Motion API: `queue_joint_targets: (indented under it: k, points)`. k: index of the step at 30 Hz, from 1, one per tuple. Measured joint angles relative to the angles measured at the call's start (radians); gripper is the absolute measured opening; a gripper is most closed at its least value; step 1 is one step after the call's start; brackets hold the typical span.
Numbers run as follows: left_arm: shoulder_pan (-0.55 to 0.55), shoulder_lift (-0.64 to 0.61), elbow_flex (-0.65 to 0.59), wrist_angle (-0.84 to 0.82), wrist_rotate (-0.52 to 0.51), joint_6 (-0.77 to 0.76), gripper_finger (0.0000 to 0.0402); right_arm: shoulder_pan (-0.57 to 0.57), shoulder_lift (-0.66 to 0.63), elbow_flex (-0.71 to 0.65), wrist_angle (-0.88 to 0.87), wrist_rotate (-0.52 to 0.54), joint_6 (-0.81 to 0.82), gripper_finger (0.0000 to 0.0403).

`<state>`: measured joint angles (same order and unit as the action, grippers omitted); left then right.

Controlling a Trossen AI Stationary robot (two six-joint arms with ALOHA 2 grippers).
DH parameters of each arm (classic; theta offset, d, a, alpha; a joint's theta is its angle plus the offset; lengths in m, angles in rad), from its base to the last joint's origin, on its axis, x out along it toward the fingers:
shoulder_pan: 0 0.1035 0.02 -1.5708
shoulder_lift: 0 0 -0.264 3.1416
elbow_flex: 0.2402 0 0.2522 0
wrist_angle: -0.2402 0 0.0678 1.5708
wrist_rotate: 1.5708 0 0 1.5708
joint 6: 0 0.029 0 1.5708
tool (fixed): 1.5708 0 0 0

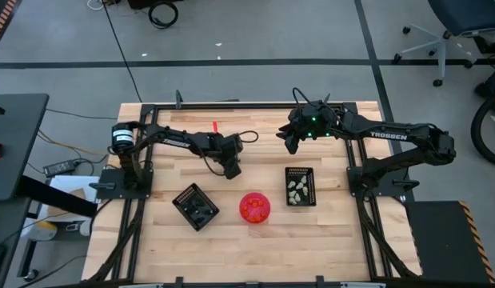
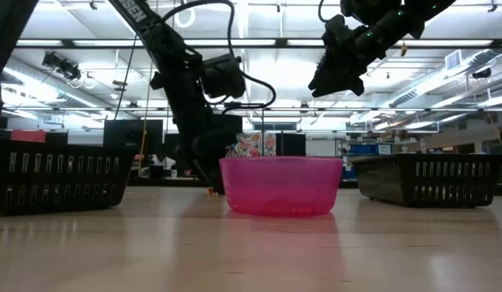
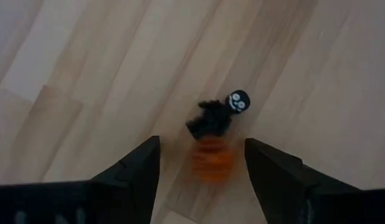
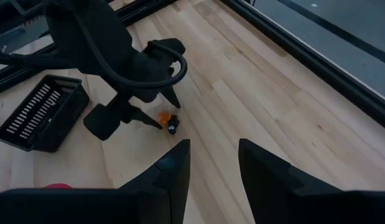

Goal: Sort Halloween decoration
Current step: Put the orange pumpkin toy into the pink bowl

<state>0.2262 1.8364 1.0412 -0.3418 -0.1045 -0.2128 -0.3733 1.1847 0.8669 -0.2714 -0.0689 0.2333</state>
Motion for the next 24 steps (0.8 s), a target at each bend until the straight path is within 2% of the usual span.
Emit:
queue_joint_targets:
  k: [5, 19, 24]
  points:
    - [-0.016, 0.017, 0.004, 0.001, -0.011, 0.0, 0.0201, 0.0, 0.0, 0.0, 0.0, 0.0, 0.0, 0.014]
    - [-0.027, 0.004, 0.002, -0.062, 0.012, 0.002, 0.0048, 0.0, 0.0, 0.0, -0.001, -0.001, -0.008, 0.014]
    - [-0.027, -0.031, -0.004, -0.085, 0.035, -0.001, 0.0039, 0.0, 0.0, 0.0, 0.0, -0.002, -0.017, 0.014]
